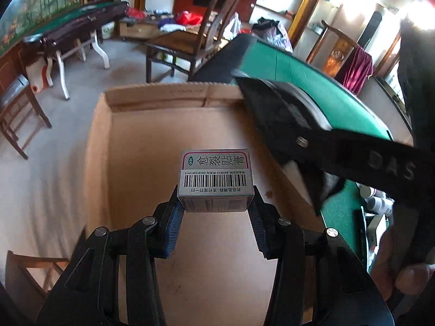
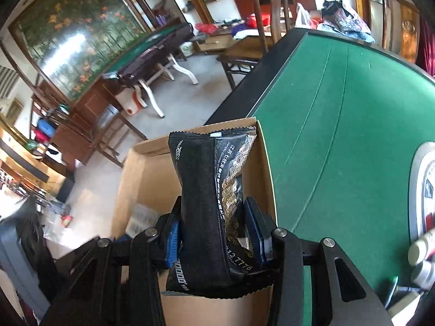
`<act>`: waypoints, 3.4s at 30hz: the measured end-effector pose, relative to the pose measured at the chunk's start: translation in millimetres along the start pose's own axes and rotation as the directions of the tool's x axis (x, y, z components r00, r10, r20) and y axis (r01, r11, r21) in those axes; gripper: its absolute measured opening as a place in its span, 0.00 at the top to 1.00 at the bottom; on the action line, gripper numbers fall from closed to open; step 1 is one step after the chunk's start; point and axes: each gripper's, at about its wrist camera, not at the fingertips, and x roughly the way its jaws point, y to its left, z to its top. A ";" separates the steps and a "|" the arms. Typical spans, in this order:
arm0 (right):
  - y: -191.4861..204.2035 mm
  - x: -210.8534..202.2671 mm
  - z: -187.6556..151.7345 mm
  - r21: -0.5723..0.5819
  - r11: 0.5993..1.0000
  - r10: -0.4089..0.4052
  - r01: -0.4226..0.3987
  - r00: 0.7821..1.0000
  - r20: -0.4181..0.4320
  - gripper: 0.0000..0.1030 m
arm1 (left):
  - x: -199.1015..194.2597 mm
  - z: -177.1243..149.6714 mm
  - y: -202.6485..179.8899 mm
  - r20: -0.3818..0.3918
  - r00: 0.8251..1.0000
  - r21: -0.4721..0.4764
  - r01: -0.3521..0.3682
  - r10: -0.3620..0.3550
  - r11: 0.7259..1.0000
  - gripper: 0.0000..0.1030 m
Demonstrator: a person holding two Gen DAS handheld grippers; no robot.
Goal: Organize objects
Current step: 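Carry the medicine box and black bag over the cardboard box with both grippers, then lower and release the black bag with the right gripper while the left releases the medicine box, then grasp the black green-capped marker with the left gripper while the right moves to the yellow packet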
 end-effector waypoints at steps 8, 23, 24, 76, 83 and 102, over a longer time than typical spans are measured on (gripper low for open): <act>-1.7 25.9 15.8 0.007 0.999 -0.051 0.051 0.998 -0.047 0.59 | 17.4 4.1 -8.8 -0.019 1.000 -0.006 0.006 -0.006 1.000 0.56; -2.3 46.0 19.9 -0.003 0.997 -0.082 0.082 0.995 -0.064 0.58 | 28.3 -2.4 -7.9 0.002 0.999 0.016 -0.043 0.043 0.999 0.55; -4.1 46.5 19.9 0.002 0.997 -0.073 0.073 0.995 -0.065 0.57 | 28.6 -1.8 -7.1 -0.002 0.999 0.015 -0.040 0.040 0.999 0.55; -53.9 -132.8 -108.9 -0.020 0.999 0.036 -0.033 0.975 0.220 0.50 | -14.8 -16.7 -26.2 0.078 0.997 -0.072 0.007 -0.001 0.997 0.35; -98.9 -151.9 -138.8 -0.010 1.000 0.015 -0.013 0.968 0.251 0.45 | -18.4 -18.8 -28.8 0.107 0.992 -0.034 0.068 -0.064 0.997 0.35; -193.5 -182.7 -178.8 0.149 0.988 -0.006 -0.039 0.956 0.293 0.44 | -20.1 -25.1 -58.2 0.105 0.993 0.013 0.050 -0.052 0.999 0.35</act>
